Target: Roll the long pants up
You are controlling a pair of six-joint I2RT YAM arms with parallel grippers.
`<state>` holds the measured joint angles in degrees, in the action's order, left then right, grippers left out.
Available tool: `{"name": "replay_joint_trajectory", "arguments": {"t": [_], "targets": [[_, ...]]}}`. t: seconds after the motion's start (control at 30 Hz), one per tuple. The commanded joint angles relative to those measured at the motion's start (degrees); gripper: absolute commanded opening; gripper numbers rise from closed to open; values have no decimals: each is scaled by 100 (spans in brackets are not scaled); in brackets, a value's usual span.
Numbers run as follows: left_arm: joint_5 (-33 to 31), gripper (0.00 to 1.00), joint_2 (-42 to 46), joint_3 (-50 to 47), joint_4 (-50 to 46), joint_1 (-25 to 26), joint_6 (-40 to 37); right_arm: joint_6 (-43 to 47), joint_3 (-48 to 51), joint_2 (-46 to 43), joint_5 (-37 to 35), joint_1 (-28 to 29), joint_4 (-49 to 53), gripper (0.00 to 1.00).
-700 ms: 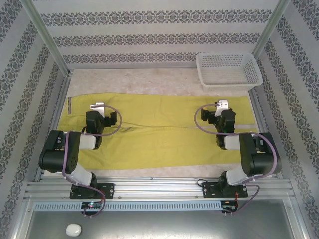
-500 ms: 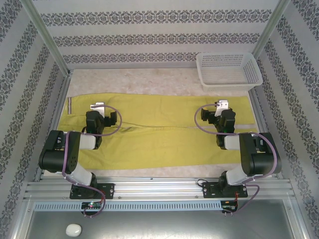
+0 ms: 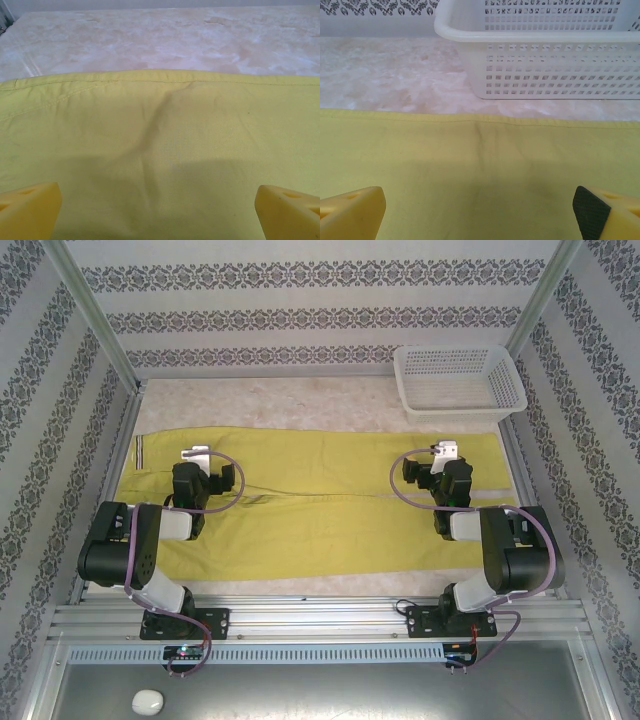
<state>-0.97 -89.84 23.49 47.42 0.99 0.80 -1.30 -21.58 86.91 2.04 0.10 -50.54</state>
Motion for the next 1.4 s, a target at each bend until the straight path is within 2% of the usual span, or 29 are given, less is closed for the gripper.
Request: {"name": "replay_joint_trajectory", "arguments": {"t": [0.0, 0.13, 0.2, 0.23, 0.33, 0.4, 0.47, 0.53, 0.63, 0.73, 0.83, 1.0, 1.13, 1.37], "targets": [[-71, 100, 76, 37, -60, -83, 36, -37, -68, -54, 81, -27, 1, 98], [-178, 100, 96, 42, -55, -82, 79, -26, -67, -55, 70, -27, -8, 98], [-526, 100, 260, 114, -344, -91, 235, -38, -167, -133, 44, -19, 169, 94], [-741, 100, 410, 379, -959, -82, 311, -80, -292, -236, -18, -16, 444, 93], [-2383, 100, 595, 2229, -4296, -110, 1145, -385, -1479, -731, -259, -36, 3117, 94], [-2871, 100, 439, 3574, -6329, -192, 1707, -934, -2251, -755, -271, -97, 4395, 94], [-3135, 100, 340, 4588, -7867, -347, 2429, -1262, -2852, -801, -373, -115, 5231, 94], [-3200, 100, 495, 4997, -8915, -691, 3468, -1615, -3181, -951, -711, -242, 5886, 94], [-2336, 100, 836, 5017, -9981, -1660, 4445, -2546, -3397, -1320, -739, -776, 6818, 95], [-1354, 100, 1385, 4337, -10386, -2514, 4895, -3597, -3103, -1869, -280, -1424, 7299, 94], [-874, 100, 2176, 3496, -10573, -3342, 5229, -4286, -2566, -2414, 185, -1987, 7477, 92], [-1011, 100, 3031, 2669, -10808, -4307, 5341, -4626, -1880, -3011, 525, -2728, 7906, 90], [-741, 100, 2984, 2187, -10532, -4572, 5265, -4714, -1410, -3195, 816, -3147, 8003, 89], [-779, 100, 2285, 1505, -9463, -4693, 5487, -4797, -922, -3177, 1227, -3685, 7968, 89]]}}
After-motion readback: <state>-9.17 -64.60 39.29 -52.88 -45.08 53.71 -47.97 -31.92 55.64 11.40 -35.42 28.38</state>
